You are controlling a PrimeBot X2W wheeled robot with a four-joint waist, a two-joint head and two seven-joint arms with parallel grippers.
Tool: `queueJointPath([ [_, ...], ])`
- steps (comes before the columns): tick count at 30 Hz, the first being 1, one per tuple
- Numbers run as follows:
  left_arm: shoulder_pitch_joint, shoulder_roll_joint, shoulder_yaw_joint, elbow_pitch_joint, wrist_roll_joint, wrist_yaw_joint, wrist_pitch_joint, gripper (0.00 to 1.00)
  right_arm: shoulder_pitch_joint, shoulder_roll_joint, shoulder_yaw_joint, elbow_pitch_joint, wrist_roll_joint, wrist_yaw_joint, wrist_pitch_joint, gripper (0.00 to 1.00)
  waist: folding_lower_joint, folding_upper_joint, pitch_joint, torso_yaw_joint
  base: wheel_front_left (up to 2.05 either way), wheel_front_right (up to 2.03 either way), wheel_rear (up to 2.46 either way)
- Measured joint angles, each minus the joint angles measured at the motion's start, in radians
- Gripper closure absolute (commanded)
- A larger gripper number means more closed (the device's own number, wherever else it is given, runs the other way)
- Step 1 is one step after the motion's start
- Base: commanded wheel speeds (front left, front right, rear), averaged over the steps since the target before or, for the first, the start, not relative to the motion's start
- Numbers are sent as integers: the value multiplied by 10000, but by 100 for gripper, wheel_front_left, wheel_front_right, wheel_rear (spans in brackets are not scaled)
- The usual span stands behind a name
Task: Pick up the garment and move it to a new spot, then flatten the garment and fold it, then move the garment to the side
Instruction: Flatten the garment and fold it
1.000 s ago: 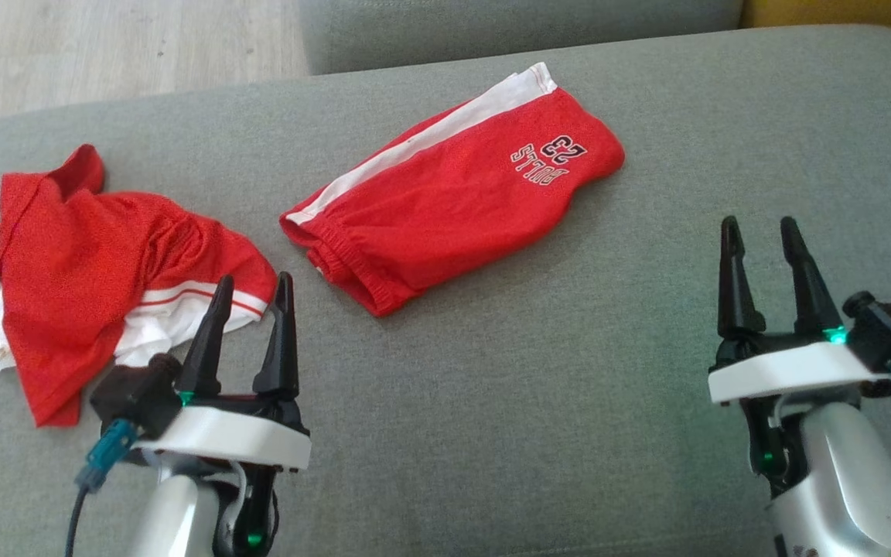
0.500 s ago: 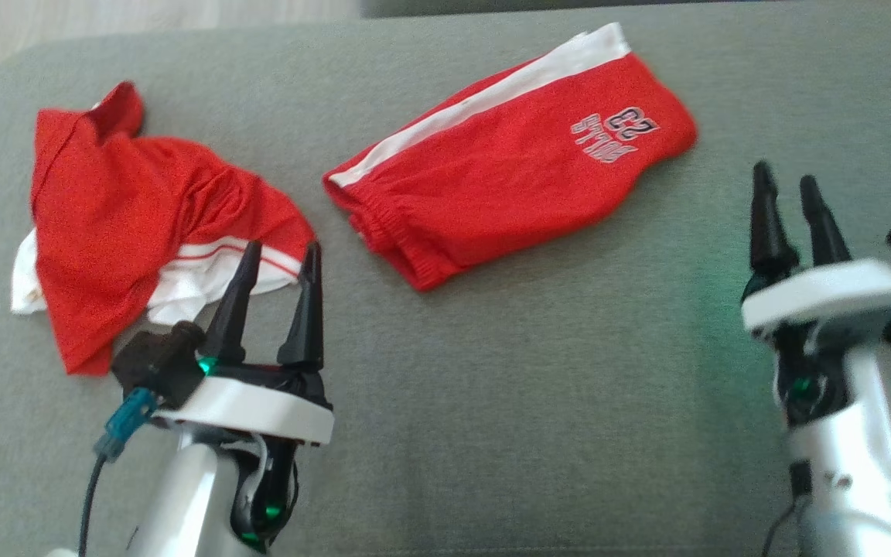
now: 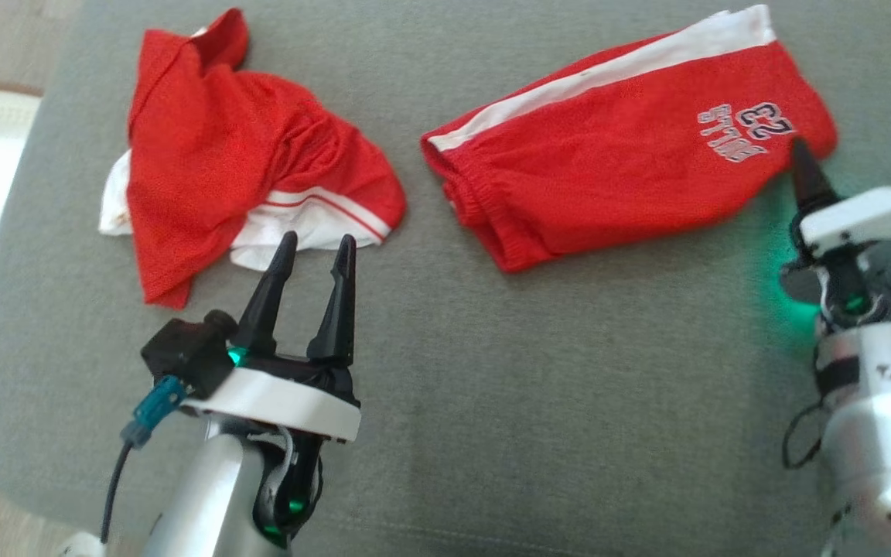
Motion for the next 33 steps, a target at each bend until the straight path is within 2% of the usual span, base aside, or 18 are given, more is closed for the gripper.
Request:
queueJointPath([
  [6, -166, 0, -278, -88, -215, 104, 0, 0, -1124, -125, -834, 1043, -736, -2, 322, 0, 0, 0, 290, 497, 0, 0, 0],
  [14, -483, -4, -556, -217, -512, 224, 0, 0, -2581, -890, -1852, 2660, -2420, -2, 523, 0, 0, 0, 661, 1121, 0, 0, 0],
  [25, -565, -6, -679, -259, -665, 293, 0, 0, -3847, -1381, -2629, 4086, -4234, 0, 512, 0, 0, 0, 995, 1366, 0, 0, 0],
  [26, -572, -6, -694, -259, -717, 313, 0, 0, -3889, -1396, -2700, 4136, -4387, 0, 512, 24, 0, 0, 999, 1374, 0, 0, 0],
  [27, -579, -6, -708, -259, -717, 339, 0, 0, -3947, -1404, -2744, 4197, -4571, 0, 495, 99, 0, 0, 1000, 1374, 0, 0, 0],
  [33, -598, -4, -708, -257, -717, 372, 0, 0, -3972, -1304, -2824, 4397, -5135, 0, 77, 100, 1, 0, 946, 1281, 0, 0, 0],
])
